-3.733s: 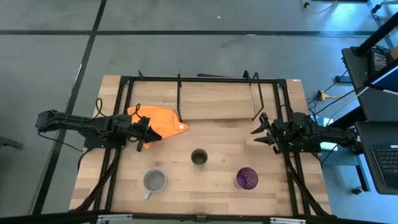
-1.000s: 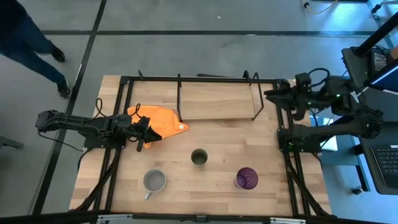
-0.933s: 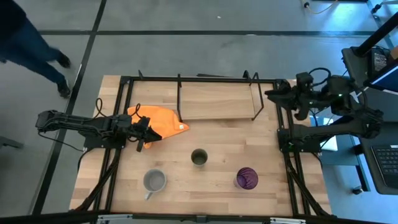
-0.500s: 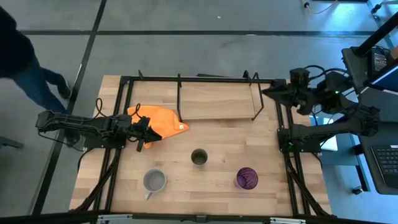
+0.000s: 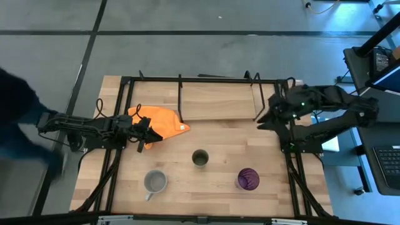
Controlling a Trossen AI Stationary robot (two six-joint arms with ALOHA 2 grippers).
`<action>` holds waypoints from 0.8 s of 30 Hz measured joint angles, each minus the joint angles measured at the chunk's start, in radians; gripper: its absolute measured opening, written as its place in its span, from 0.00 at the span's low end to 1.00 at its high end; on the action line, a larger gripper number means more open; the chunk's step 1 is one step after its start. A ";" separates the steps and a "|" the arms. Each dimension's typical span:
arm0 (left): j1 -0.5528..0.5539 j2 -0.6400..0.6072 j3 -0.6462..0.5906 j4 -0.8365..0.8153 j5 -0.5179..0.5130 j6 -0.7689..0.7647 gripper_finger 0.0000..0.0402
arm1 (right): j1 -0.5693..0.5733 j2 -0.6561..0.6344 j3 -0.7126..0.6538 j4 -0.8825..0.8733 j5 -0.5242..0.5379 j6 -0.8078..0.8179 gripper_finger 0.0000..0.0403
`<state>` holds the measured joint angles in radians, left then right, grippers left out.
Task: Stack small to large cups/mugs on shelf
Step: Put the violet cup on the shelf
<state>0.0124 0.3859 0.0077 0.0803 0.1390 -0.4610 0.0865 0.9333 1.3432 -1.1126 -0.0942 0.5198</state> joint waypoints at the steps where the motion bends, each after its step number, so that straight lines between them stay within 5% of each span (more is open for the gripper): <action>1: 0.000 0.000 0.000 0.000 0.000 0.000 0.10 | 0.022 0.000 0.017 -0.036 0.021 0.017 0.38; 14: 0.000 0.000 0.000 0.000 0.000 0.000 0.10 | 0.494 0.123 0.011 -0.094 0.197 0.353 0.38; 24: 0.000 0.000 0.000 0.000 0.000 0.000 0.10 | 0.609 0.320 0.011 -0.118 0.255 0.496 0.38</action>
<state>0.0124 0.3859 0.0075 0.0803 0.1390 -0.4610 0.6952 1.2532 1.3540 -1.2304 0.1612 1.0156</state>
